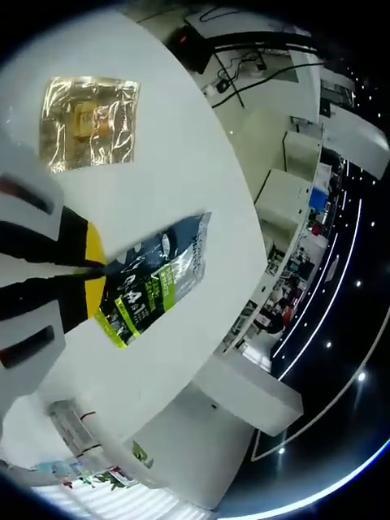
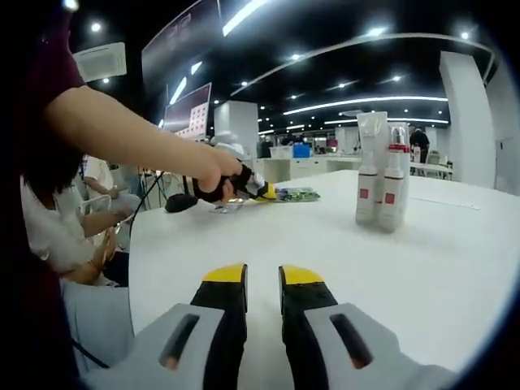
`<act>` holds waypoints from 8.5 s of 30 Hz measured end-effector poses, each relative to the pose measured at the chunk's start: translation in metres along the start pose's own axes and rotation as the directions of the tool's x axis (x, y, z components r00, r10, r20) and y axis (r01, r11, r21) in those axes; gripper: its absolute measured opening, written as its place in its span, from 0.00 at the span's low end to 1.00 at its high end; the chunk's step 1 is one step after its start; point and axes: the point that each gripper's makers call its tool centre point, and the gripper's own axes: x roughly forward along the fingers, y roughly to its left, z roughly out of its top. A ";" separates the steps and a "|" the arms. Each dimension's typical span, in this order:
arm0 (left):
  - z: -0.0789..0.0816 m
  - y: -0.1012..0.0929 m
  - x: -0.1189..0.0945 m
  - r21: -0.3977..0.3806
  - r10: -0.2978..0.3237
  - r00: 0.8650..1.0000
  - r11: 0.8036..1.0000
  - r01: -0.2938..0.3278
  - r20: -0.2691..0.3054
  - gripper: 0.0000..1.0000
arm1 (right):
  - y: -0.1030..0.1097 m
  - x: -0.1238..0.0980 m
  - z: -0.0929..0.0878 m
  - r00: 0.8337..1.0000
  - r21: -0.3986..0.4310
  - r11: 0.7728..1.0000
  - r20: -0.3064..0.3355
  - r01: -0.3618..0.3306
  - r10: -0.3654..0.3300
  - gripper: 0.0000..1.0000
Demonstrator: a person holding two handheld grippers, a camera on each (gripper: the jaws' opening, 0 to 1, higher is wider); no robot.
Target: Arrange the skincare products in the storage area until every visible bottle or jar stands upright without overlapping.
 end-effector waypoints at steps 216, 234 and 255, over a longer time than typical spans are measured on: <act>-0.097 -0.120 -0.244 0.313 -0.787 0.600 0.612 0.726 0.145 0.00 | 0.032 0.021 0.149 0.773 0.326 0.714 0.407 -0.620 0.487 0.00; -0.068 -0.133 -0.257 0.177 -0.822 0.487 0.548 0.818 0.294 0.00 | 0.055 0.019 0.121 0.767 0.411 0.649 0.384 -0.641 0.514 0.11; -0.104 -0.136 -0.242 0.081 -0.821 0.538 0.559 0.825 0.190 0.00 | 0.020 0.013 0.127 0.805 0.546 0.592 0.434 -0.592 0.404 0.00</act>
